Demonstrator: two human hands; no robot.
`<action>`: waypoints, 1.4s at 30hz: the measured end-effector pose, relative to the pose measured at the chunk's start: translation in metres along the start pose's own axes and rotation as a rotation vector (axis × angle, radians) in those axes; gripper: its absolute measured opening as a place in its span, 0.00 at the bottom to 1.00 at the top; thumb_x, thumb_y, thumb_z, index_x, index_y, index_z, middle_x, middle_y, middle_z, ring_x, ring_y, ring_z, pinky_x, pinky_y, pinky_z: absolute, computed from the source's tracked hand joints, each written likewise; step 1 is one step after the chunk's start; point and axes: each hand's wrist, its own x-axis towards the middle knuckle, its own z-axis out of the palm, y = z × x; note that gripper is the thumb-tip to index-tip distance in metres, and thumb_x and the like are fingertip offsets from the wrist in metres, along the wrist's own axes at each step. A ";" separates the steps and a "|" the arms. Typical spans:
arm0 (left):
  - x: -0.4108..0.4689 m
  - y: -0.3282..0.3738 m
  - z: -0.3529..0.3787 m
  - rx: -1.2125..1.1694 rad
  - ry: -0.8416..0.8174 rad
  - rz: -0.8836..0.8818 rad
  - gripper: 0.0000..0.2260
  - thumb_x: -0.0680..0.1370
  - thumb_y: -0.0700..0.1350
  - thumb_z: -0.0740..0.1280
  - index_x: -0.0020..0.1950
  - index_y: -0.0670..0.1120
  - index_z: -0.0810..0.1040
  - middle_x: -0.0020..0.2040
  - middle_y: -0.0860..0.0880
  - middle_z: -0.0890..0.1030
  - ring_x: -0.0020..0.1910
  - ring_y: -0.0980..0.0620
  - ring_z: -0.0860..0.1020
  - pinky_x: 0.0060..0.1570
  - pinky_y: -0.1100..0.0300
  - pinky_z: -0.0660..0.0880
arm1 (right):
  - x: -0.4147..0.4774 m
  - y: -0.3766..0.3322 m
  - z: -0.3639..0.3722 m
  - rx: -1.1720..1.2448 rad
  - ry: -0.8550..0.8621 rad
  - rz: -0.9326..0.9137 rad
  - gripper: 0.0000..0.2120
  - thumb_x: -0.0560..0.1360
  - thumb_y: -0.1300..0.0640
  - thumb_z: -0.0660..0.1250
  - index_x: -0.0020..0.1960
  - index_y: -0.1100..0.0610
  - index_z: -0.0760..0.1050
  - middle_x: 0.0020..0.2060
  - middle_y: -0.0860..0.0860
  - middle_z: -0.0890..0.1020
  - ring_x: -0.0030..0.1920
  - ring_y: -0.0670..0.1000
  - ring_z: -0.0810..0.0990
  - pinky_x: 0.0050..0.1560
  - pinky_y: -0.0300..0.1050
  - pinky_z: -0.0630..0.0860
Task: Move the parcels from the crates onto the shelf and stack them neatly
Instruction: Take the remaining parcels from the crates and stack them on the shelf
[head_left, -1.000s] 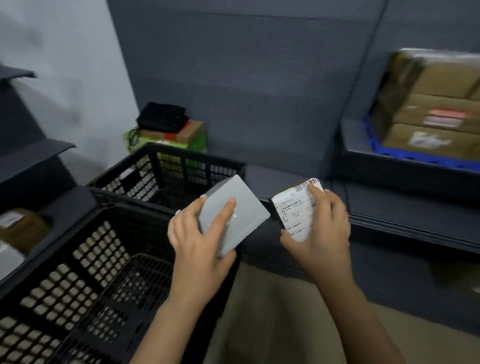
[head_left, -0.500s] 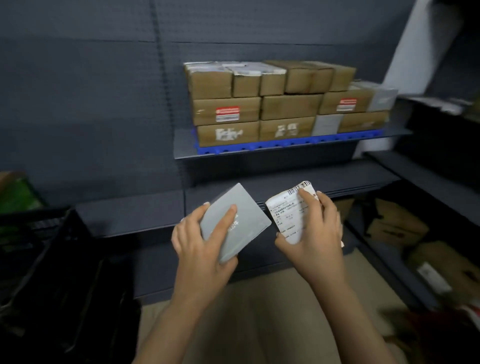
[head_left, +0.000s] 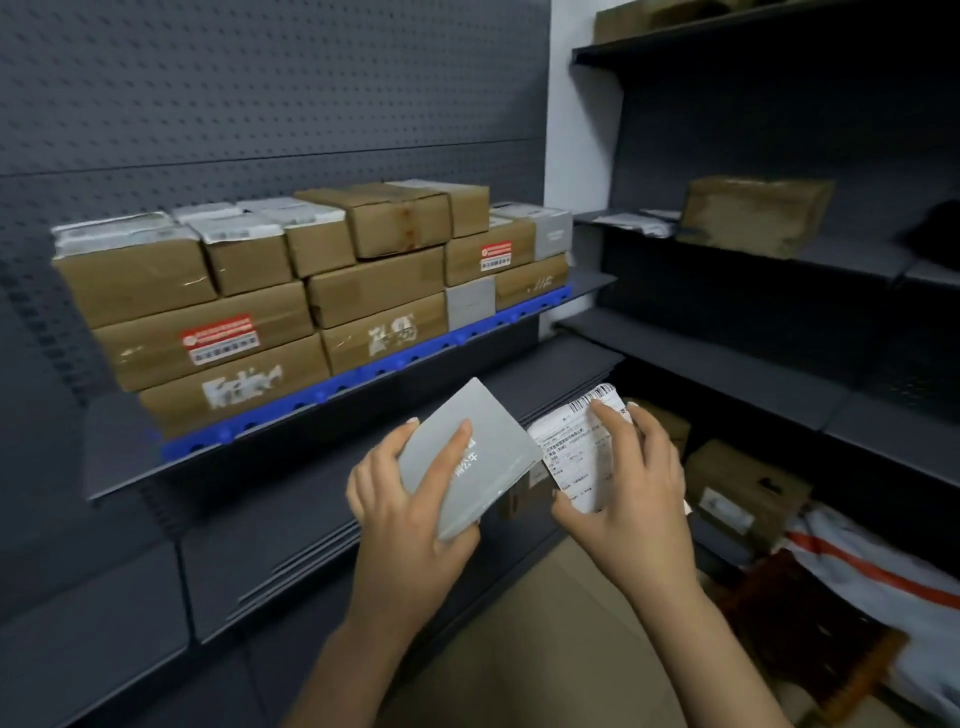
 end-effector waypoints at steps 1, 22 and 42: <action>0.013 -0.005 0.008 -0.017 -0.003 0.015 0.42 0.64 0.44 0.78 0.74 0.59 0.65 0.68 0.47 0.61 0.65 0.46 0.60 0.62 0.47 0.60 | 0.011 0.002 0.004 -0.017 0.017 0.014 0.42 0.63 0.50 0.76 0.73 0.46 0.61 0.73 0.51 0.59 0.72 0.53 0.57 0.67 0.48 0.58; 0.240 0.034 0.181 -0.107 0.097 0.348 0.37 0.66 0.43 0.75 0.73 0.55 0.68 0.68 0.43 0.63 0.66 0.44 0.61 0.63 0.37 0.64 | 0.203 0.144 0.010 -0.103 0.294 0.134 0.41 0.62 0.52 0.77 0.72 0.50 0.65 0.70 0.56 0.64 0.68 0.57 0.62 0.67 0.60 0.64; 0.457 0.090 0.269 0.236 0.357 0.370 0.37 0.64 0.46 0.75 0.72 0.52 0.70 0.69 0.44 0.59 0.67 0.42 0.59 0.67 0.42 0.57 | 0.478 0.247 0.018 0.192 0.305 -0.140 0.39 0.62 0.53 0.77 0.70 0.52 0.65 0.68 0.56 0.65 0.68 0.57 0.62 0.69 0.55 0.60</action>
